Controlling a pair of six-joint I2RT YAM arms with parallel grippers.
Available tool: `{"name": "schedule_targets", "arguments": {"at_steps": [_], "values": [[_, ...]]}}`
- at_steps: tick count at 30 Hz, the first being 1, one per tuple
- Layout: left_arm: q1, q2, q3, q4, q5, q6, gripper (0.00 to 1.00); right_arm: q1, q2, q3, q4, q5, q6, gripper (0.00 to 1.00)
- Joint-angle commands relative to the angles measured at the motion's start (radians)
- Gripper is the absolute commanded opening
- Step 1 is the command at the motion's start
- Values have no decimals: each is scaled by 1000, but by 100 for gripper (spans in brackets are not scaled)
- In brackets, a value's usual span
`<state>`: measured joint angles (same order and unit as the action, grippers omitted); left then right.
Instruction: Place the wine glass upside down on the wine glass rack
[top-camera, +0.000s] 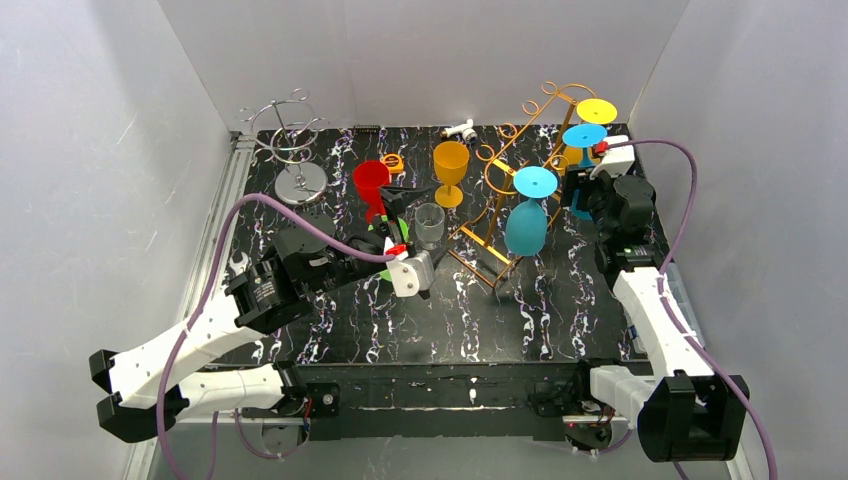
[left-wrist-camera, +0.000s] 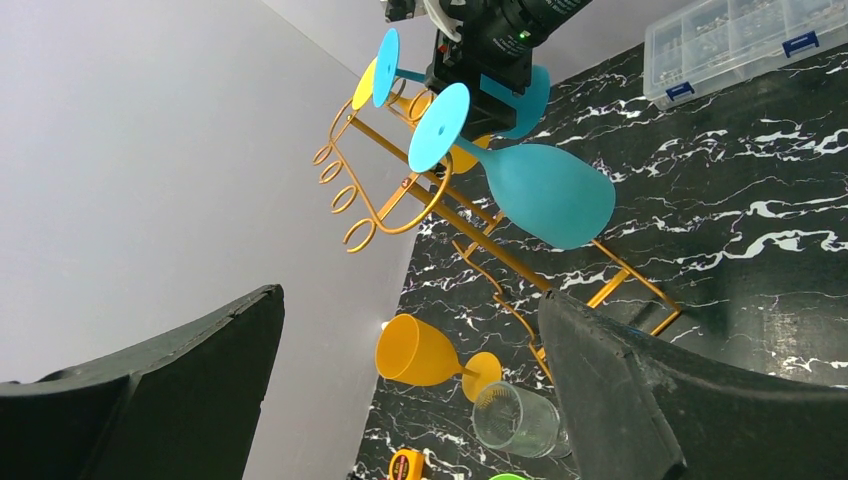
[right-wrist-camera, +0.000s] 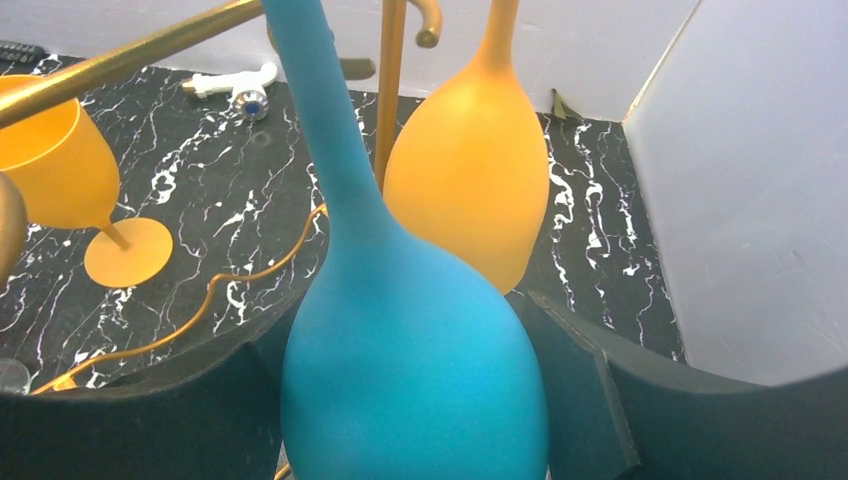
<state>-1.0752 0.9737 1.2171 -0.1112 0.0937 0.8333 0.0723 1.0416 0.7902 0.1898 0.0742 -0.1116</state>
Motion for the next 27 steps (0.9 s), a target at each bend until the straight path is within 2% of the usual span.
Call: {"name": "schedule_targets", "arguments": {"at_steps": [1,4,14,27], "values": [[6,1,16,28,6,5,98,-3,16,-2,72,-45,-21,48],[6,5,18,29,8,9,98,-3,23,-8,69,-60,-36,50],[8,15,18,43,12,11,98,-3,24,-7,64,-51,-16,68],[9,13,33,47,17,13,98,-3,18,-12,59,-56,0,84]]}}
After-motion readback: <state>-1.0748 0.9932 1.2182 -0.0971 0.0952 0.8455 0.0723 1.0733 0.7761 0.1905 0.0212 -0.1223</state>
